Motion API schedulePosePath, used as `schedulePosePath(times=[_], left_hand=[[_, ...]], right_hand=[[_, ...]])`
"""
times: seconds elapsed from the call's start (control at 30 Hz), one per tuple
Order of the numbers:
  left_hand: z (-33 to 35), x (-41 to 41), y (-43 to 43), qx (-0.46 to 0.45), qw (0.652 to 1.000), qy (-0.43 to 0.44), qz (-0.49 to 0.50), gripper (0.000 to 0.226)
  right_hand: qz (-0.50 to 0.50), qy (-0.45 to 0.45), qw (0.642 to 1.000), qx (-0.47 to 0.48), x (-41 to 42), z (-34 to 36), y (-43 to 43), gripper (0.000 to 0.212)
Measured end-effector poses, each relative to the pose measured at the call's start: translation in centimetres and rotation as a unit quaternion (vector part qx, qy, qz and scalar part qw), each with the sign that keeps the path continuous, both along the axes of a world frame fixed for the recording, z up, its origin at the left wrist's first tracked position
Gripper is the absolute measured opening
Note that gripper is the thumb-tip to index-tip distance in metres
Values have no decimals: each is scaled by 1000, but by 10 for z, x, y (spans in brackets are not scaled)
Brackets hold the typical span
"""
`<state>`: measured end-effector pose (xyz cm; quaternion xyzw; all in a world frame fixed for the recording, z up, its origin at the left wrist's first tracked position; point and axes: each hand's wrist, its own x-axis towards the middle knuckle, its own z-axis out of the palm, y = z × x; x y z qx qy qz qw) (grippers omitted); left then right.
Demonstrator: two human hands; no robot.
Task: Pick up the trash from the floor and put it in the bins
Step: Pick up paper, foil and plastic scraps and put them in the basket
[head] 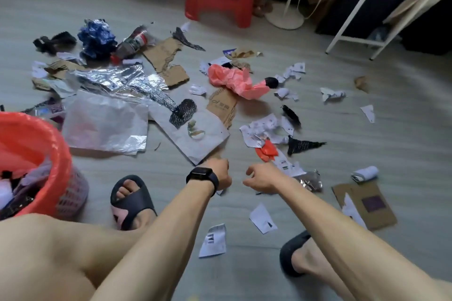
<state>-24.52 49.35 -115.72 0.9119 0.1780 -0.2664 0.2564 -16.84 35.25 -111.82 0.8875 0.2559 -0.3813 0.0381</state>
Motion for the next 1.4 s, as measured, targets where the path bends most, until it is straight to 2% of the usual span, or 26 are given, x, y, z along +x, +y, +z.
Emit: schedulePosePath(times=[0.07, 0.2, 0.3, 0.37, 0.43, 0.53, 0.6, 0.67, 0.73, 0.83, 0.93, 1.0, 1.07, 1.13, 1.17, 1.33, 1.4], left_hand=[[-22, -6, -18, -6, 999, 48, -24, 27], [-71, -20, -45, -7, 990, 134, -47, 43], [-99, -42, -60, 0, 982, 171, -86, 45], [-114, -58, -72, 15, 978, 182, -102, 49], [-125, -72, -80, 32, 979, 163, -120, 44], [-136, -76, -81, 55, 974, 140, -167, 27], [-138, -71, -74, 69, 973, 127, -179, 24], [-137, -59, -63, 84, 978, 70, -179, 22], [-133, -39, -46, 91, 979, 9, -181, 18], [-129, -5, -15, 131, 970, -42, -202, 19], [-129, 21, 1, 176, 952, -43, -246, 12], [-136, 26, 7, 196, 938, -17, -286, 25], [-135, 25, 4, 192, 930, -31, -310, 23], [-136, 22, 2, 184, 924, -39, -332, 32], [-138, 20, 1, 179, 924, -14, -336, 31], [-137, 12, 2, 184, 925, -40, -330, 42], [-138, 15, 8, 188, 928, -45, -317, 39]], right_hand=[[-50, 27, 998, -7, -1, -28, -30, 43], [-148, 62, 986, -34, -8, -90, -85, 48], [-204, 33, 977, -58, -30, -130, -107, 72], [-215, -11, 975, -58, -47, -150, -112, 75], [-212, -39, 976, -39, -59, -161, -112, 72], [-253, -26, 967, -9, -58, -174, -109, 64], [-232, -8, 973, -3, -52, -180, -107, 50], [-216, 14, 976, 12, -47, -184, -108, 33], [-212, 7, 976, 46, -43, -185, -109, 26], [-206, -82, 965, 141, -36, -184, -105, 25], [-197, -164, 954, 157, -16, -178, -103, 18], [-221, -169, 951, 137, 2, -177, -106, 23], [-254, -155, 948, 116, 21, -177, -111, 34], [-258, -147, 949, 101, 35, -179, -114, 45], [-257, -143, 951, 94, 41, -180, -115, 50], [-275, -169, 942, 95, 61, -189, -112, 49], [-294, -161, 937, 98, 71, -191, -109, 51]])
